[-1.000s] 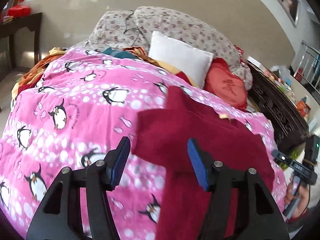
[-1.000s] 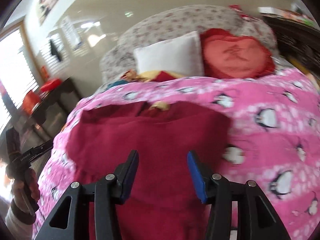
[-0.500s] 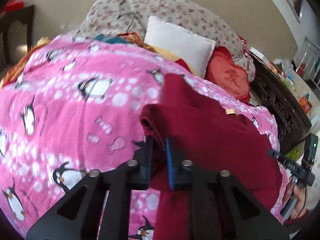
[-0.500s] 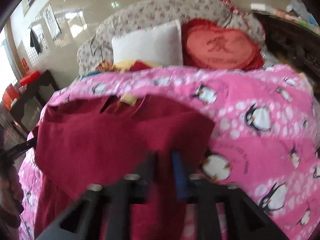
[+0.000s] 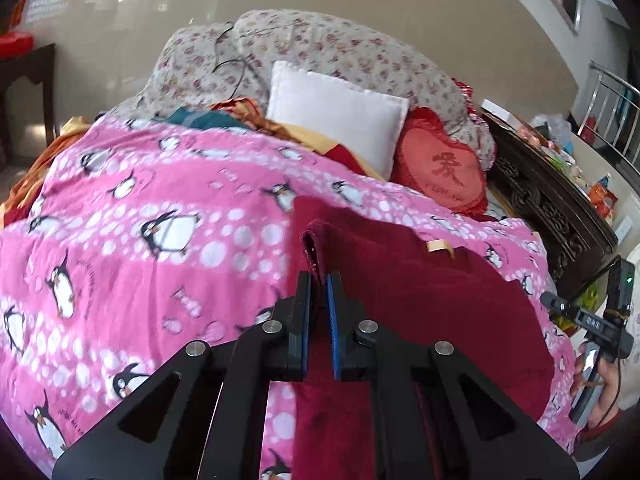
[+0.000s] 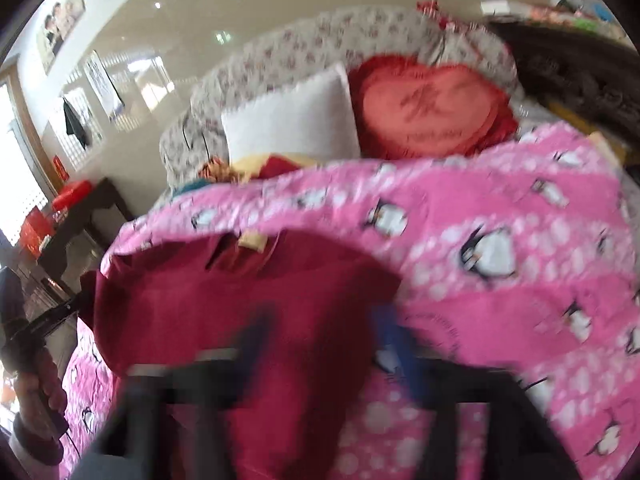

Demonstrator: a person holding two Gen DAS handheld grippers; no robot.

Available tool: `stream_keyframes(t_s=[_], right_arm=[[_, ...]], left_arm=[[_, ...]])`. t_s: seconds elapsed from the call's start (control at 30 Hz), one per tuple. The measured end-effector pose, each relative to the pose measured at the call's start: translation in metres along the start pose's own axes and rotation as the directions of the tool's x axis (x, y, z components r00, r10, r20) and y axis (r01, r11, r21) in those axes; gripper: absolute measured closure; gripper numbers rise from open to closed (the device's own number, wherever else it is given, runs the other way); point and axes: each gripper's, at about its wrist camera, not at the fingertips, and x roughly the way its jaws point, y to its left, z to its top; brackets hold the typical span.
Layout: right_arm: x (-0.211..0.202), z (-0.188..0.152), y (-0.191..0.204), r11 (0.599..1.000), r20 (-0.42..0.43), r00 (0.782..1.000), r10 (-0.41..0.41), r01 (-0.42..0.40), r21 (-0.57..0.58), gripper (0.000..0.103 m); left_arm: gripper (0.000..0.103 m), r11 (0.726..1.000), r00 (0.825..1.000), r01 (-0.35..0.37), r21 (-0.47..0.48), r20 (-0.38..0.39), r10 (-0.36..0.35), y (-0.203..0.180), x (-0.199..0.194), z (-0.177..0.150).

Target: Fold small clothes

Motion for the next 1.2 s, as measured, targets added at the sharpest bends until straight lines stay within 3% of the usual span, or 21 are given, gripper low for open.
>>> stream_keyframes(t_s=[0.07,0.1,0.13,0.17,0.2,0.3,0.37,0.53,0.57,0.63,0.67,0.7,0.73,0.77,0.83,0.87,0.9,1.0,1.13,1.2], right_arm=[[0.016,-0.003,0.0,0.999,-0.031,1.0,-0.006,0.008,0.047,0.034],[0.027,-0.004,0.002,0.998,-0.055,0.998,0.039,-0.036,0.059,0.054],[0.032,-0.006,0.004,0.999,-0.068,0.997,0.032,-0.029,0.046,0.062],[0.035,-0.007,0.011,0.999,-0.057,0.997,-0.045,0.045,-0.003,0.079],[0.033,-0.007,0.012,0.999,-0.043,0.998,-0.049,0.048,-0.017,0.087],[0.003,0.003,0.01,0.999,0.06,0.998,-0.027,0.028,-0.02,0.097],[-0.014,0.01,0.002,0.997,0.131,0.989,-0.075,0.076,-0.003,0.103],[0.002,0.008,-0.025,0.984,0.098,0.98,-0.174,0.169,0.059,0.103],[0.004,0.005,-0.032,0.99,0.084,0.99,-0.11,0.102,0.097,0.103],[0.0,0.0,-0.031,0.995,0.085,0.996,-0.011,0.002,0.102,0.099],[-0.001,-0.001,-0.024,0.997,0.066,0.998,-0.004,-0.001,0.076,0.083],[0.001,0.0,-0.019,0.998,0.052,0.999,0.001,-0.004,0.063,0.047],[0.004,0.001,-0.014,0.998,0.027,1.0,0.006,-0.008,0.061,0.031],[0.007,0.0,-0.012,0.997,0.018,1.0,0.002,-0.003,0.073,0.023],[0.023,-0.001,-0.009,0.995,-0.027,1.0,-0.009,0.011,0.098,0.027],[0.03,-0.004,-0.008,0.995,-0.046,0.999,0.002,0.003,0.099,0.058],[0.04,-0.007,-0.005,0.997,-0.073,0.997,0.003,0.003,0.081,0.081],[0.029,-0.008,0.007,0.999,0.008,0.999,-0.047,0.047,-0.01,0.088],[0.0,0.003,-0.018,0.995,0.161,0.986,-0.041,0.026,0.095,0.094],[0.007,0.0,-0.029,0.989,0.148,0.986,-0.081,0.06,0.136,0.095]], left_arm=[[0.097,1.0,1.0,-0.003,-0.01,-0.003,0.003,0.004,0.0,-0.001],[0.097,1.0,1.0,-0.005,-0.007,-0.002,0.005,0.003,-0.001,-0.001],[0.097,1.0,1.0,-0.004,-0.004,-0.001,0.004,0.003,-0.002,-0.001],[0.097,1.0,1.0,-0.002,-0.002,0.001,0.002,0.001,-0.003,0.0],[0.097,1.0,1.0,0.004,0.0,0.004,-0.004,0.0,-0.005,0.002],[0.097,1.0,0.999,0.011,0.021,0.031,-0.012,-0.007,-0.011,0.009],[0.097,1.0,0.999,0.009,0.03,0.042,-0.01,-0.01,-0.01,0.011],[0.097,0.993,0.993,-0.115,0.007,-0.016,0.115,0.005,0.028,0.001],[0.097,0.991,0.99,-0.137,-0.014,-0.033,0.136,0.014,0.034,-0.002],[0.097,0.993,0.994,-0.101,-0.054,-0.048,0.099,0.026,0.033,-0.006],[0.097,0.994,0.995,-0.097,-0.047,-0.039,0.095,0.028,0.028,-0.007],[0.097,0.994,0.994,-0.104,-0.033,-0.03,0.103,0.027,0.025,-0.007],[0.097,0.994,0.994,-0.103,-0.028,-0.026,0.102,0.027,0.023,-0.007],[0.097,0.995,0.995,-0.098,-0.029,-0.027,0.097,0.026,0.021,-0.007],[0.097,0.995,0.995,-0.093,-0.032,-0.029,0.092,0.025,0.021,-0.007],[0.097,0.995,0.995,-0.095,-0.032,-0.032,0.094,0.024,0.022,-0.008],[0.097,0.995,0.995,-0.099,-0.031,-0.038,0.097,0.022,0.023,-0.009],[0.097,0.995,0.994,-0.096,-0.027,-0.047,0.095,0.019,0.026,-0.007],[0.097,0.997,0.998,-0.067,-0.026,-0.01,0.067,0.014,0.022,0.001],[0.097,0.996,0.996,-0.091,-0.013,-0.019,0.091,0.012,0.031,-0.002]])
